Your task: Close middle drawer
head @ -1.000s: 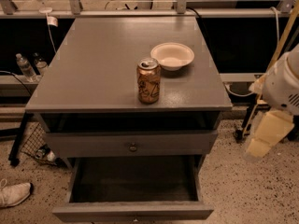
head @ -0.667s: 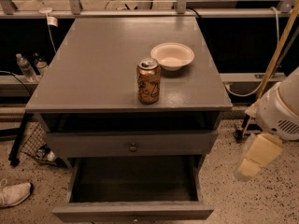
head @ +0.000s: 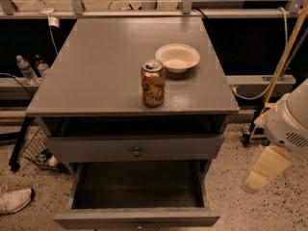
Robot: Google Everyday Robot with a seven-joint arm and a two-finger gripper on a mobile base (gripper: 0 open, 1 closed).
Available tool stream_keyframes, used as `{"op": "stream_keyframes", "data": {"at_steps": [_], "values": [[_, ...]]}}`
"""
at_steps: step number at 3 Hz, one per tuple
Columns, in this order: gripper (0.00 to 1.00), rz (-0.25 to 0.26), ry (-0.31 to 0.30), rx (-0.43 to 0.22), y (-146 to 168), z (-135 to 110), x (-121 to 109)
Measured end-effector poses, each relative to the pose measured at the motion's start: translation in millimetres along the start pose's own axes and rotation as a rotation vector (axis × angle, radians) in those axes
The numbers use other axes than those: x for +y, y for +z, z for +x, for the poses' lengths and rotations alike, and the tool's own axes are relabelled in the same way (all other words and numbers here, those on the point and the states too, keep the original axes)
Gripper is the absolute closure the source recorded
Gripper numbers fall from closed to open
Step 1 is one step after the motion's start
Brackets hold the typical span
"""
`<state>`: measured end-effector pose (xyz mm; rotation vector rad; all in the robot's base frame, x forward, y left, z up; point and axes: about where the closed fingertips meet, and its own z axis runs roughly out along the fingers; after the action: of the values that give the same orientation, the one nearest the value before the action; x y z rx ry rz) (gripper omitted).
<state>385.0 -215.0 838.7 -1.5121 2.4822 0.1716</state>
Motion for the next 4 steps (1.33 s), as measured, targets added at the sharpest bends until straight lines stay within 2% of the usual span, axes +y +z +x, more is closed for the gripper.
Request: {"op": "stream_keyframes", "data": {"at_steps": [1, 2, 3, 4], "values": [[0.0, -0.012, 0.087, -0.026, 26.0, 14.5, 19.2], [0.0, -0.112, 0.249, -0.076, 127.4, 50.3, 70.2], [0.0, -0.153, 0.289, -0.096, 166.8, 56.3, 86.5], [0.0, -0.216, 0.278, -0.117, 212.3, 44.0, 95.4]]}}
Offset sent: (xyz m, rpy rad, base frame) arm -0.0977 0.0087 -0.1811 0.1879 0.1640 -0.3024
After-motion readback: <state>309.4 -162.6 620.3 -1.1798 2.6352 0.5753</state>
